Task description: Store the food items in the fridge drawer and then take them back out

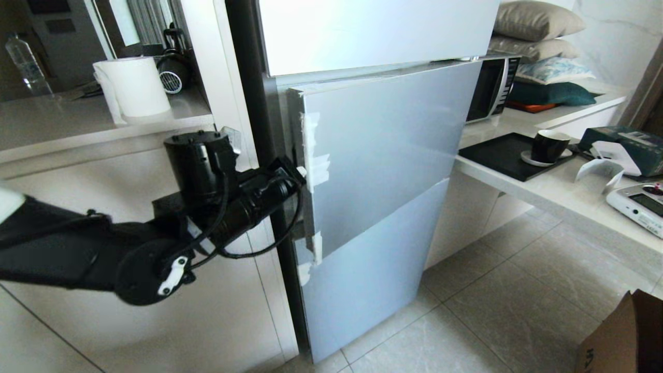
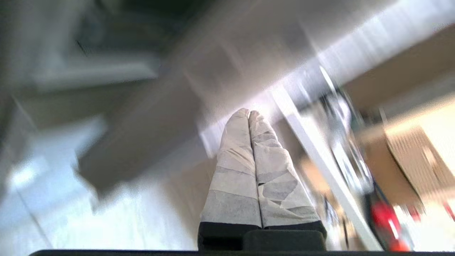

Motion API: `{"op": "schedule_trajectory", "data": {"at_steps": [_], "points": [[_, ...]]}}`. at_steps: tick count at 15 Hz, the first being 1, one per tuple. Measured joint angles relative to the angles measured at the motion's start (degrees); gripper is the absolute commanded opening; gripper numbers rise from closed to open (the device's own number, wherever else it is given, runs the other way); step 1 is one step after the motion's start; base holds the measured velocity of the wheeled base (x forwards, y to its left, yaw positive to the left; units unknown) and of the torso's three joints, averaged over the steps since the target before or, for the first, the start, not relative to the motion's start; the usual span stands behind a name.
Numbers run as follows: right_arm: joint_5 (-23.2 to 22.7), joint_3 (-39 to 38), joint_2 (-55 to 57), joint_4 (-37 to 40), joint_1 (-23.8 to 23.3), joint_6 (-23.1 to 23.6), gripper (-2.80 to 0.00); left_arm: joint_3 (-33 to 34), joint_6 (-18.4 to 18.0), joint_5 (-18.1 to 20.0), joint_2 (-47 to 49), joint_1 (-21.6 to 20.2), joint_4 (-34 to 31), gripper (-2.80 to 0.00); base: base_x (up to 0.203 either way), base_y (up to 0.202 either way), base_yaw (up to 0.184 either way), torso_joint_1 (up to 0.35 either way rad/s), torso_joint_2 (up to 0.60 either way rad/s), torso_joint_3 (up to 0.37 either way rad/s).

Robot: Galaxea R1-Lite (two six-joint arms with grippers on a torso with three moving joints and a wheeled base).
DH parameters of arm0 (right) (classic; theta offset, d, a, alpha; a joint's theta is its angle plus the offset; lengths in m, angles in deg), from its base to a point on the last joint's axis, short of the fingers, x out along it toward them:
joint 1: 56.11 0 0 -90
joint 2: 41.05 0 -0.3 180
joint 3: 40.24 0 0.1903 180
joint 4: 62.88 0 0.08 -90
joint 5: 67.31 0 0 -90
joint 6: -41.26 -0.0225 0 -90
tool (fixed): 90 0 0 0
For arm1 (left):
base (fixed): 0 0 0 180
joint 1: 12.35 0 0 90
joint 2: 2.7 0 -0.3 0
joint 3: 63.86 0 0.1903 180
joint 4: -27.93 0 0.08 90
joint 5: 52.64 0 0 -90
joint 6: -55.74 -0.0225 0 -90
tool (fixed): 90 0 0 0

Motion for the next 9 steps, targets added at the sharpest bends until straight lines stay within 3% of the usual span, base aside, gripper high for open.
{"op": "schedule_trajectory", "data": {"at_steps": [5, 7, 9], "points": [[0.0, 0.0, 0.0, 0.0, 0.02, -0.08, -2.8, 14.22, -0.14, 2.48, -14.98, 3.61, 0.03, -2.8, 0.0, 0.0, 0.0, 0.0, 0.0, 0.0], [0.0, 0.0, 0.0, 0.0, 0.02, -0.06, -2.8, 13.34, -0.3, 2.33, -16.21, 1.83, 0.13, -2.8, 0.0, 0.0, 0.0, 0.0, 0.0, 0.0], [-0.02, 0.0, 0.0, 0.0, 0.02, -0.05, -2.8, 6.78, -1.21, 0.3, -11.34, -0.95, 0.95, -2.8, 0.0, 0.0, 0.0, 0.0, 0.0, 0.0]]}}
